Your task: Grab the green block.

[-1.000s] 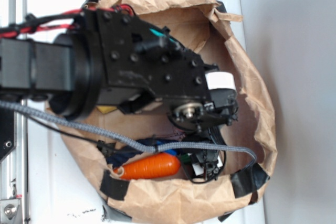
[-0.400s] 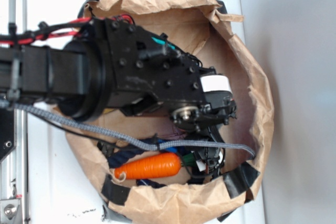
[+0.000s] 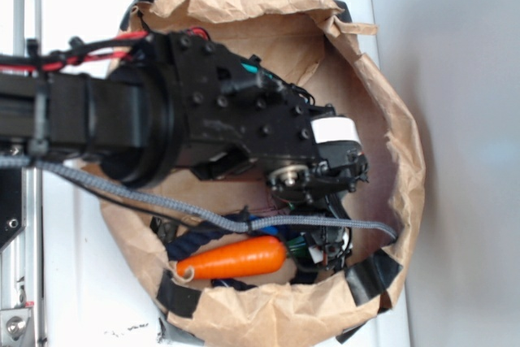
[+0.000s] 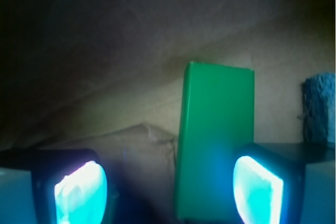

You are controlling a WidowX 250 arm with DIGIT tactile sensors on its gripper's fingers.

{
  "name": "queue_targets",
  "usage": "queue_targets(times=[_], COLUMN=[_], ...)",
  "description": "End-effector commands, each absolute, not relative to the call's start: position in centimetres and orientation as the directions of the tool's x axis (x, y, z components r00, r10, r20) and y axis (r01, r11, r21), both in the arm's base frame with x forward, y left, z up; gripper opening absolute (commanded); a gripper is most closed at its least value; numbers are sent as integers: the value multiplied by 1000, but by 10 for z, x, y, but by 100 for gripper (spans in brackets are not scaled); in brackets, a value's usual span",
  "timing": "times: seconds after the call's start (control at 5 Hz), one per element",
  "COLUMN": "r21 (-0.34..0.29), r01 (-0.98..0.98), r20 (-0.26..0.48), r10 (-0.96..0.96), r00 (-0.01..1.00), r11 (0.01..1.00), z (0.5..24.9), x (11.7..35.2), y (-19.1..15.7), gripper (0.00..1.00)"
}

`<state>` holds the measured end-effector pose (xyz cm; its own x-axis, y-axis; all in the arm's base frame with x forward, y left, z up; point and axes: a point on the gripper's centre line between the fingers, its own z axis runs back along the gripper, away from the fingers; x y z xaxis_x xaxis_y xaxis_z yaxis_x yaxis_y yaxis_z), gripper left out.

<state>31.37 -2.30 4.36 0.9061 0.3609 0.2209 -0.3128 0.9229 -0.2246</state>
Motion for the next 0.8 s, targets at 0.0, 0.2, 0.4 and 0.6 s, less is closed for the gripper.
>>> queue_targets(times=[0.0, 0.2, 0.4, 0.6], r21=[-219, -201, -197, -210], r01=[-302, -311, -331, -336], r20=[243, 217, 207, 181], r10=[352, 352, 369, 374], r00=[904, 911, 906, 910], r11=[928, 929, 923, 918], z=[58, 71, 82, 88], x=[326, 328, 330, 336], y=[-29, -22, -11, -4], gripper=[100, 100, 100, 100])
